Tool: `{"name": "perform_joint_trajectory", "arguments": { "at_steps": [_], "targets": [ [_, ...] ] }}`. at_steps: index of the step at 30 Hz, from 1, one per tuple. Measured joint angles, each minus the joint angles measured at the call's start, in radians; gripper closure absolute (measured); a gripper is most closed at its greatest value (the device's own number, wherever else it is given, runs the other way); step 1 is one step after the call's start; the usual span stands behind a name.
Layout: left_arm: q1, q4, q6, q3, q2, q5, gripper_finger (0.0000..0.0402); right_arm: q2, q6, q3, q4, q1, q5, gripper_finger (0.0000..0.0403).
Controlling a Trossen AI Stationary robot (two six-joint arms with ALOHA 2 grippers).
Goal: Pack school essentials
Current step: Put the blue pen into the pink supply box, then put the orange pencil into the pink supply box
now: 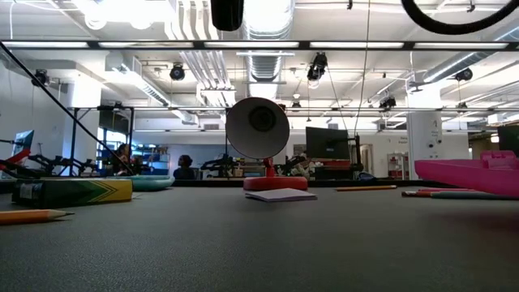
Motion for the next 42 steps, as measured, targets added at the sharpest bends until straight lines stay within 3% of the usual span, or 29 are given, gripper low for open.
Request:
{"name": "perform_joint_trajectory", "arguments": {
  "at_steps": [9, 31, 34, 42],
  "targets": [
    [-0.012, 0.000, 0.000, 0.000, 0.000, 0.000, 0.0208, 0.015, 0.048, 0.000, 0.008, -0.010, 0.052, 0.0366],
    [-0.012, 0.000, 0.003, 0.000, 0.000, 0.001, 0.0208, 0.015, 0.084, 0.000, 0.019, -0.009, 0.051, 0.0377],
    [-0.012, 0.000, 0.003, 0.000, 0.000, 0.001, 0.0208, 0.015, 0.141, 0.000, 0.026, -0.009, 0.052, 0.0359],
    [-0.011, 0.000, 0.003, 0.000, 0.000, -0.007, 0.0208, 0.015, 0.249, 0.000, 0.031, -0.008, 0.050, 0.0255]
  ]
}}
